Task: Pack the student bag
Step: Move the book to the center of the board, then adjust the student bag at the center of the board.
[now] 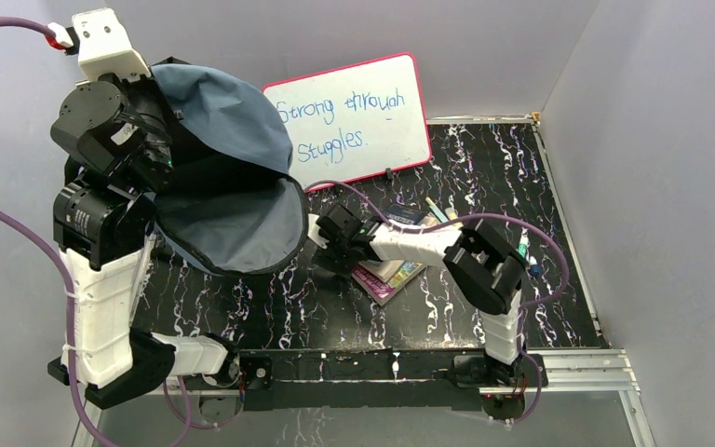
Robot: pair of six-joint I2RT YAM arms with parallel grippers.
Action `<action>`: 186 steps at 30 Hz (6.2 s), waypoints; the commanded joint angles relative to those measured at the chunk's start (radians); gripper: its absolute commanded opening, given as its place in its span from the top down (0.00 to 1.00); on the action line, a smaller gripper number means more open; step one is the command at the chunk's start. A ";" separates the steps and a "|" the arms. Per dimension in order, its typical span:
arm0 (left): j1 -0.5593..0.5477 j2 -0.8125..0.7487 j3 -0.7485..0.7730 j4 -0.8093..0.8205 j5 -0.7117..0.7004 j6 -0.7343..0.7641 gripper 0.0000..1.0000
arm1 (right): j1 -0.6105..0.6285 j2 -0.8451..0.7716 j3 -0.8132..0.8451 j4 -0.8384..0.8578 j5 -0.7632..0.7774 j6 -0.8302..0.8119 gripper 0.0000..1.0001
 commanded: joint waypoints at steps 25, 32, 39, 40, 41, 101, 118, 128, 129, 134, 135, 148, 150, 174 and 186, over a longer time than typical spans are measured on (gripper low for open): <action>-0.018 0.099 0.107 -0.061 0.725 -0.595 1.00 | -0.022 -0.774 -0.321 0.430 -0.090 0.535 0.04; -0.018 0.031 -0.016 -0.102 0.777 -0.652 1.00 | -0.024 -0.870 -0.288 0.436 0.026 0.559 0.02; -0.018 -0.007 -0.050 -0.245 0.819 -0.709 1.00 | -0.038 -0.821 -0.175 0.316 0.128 0.560 0.01; -0.018 -0.018 -0.064 -0.257 0.816 -0.716 1.00 | -0.047 -0.803 -0.158 0.281 0.124 0.555 0.01; -0.018 -0.029 -0.076 -0.271 0.819 -0.727 1.00 | -0.062 -0.779 -0.134 0.258 0.115 0.555 0.01; -0.017 -0.522 -0.821 -0.420 0.469 -1.007 1.00 | -0.079 -0.461 0.358 -0.024 -0.383 1.222 0.01; -0.018 -0.510 -0.815 -0.353 0.514 -0.970 1.00 | -0.017 -0.448 0.475 -0.082 -0.141 1.004 0.83; -0.018 -0.397 -0.735 -0.102 0.651 -0.924 1.00 | -0.026 -0.293 1.002 -0.198 0.018 0.749 1.00; -0.018 -0.394 -0.751 -0.078 0.655 -0.927 1.00 | -0.025 -0.276 1.042 -0.205 0.023 0.725 1.00; -0.018 -0.450 -0.896 -0.144 0.536 -1.014 1.00 | -0.026 -0.266 0.935 -0.173 -0.023 0.679 1.00; -0.018 -0.480 -0.936 -0.178 0.493 -1.036 1.00 | -0.027 -0.263 0.889 -0.171 -0.048 0.681 1.00; -0.018 -0.939 -1.202 -0.632 0.300 -1.368 1.00 | -0.026 -0.231 0.371 -0.021 -0.316 0.782 1.00; -0.018 -0.960 -1.192 -0.659 0.286 -1.385 0.86 | -0.030 -0.256 0.312 -0.006 -0.273 0.798 1.00; -0.018 -0.804 -1.255 -0.225 0.619 -1.078 0.16 | -0.061 -0.254 0.106 0.172 -0.351 0.791 1.00; -0.018 -0.746 -1.462 -0.081 0.670 -1.203 0.10 | -0.061 -0.341 -0.048 0.269 -0.379 0.887 0.98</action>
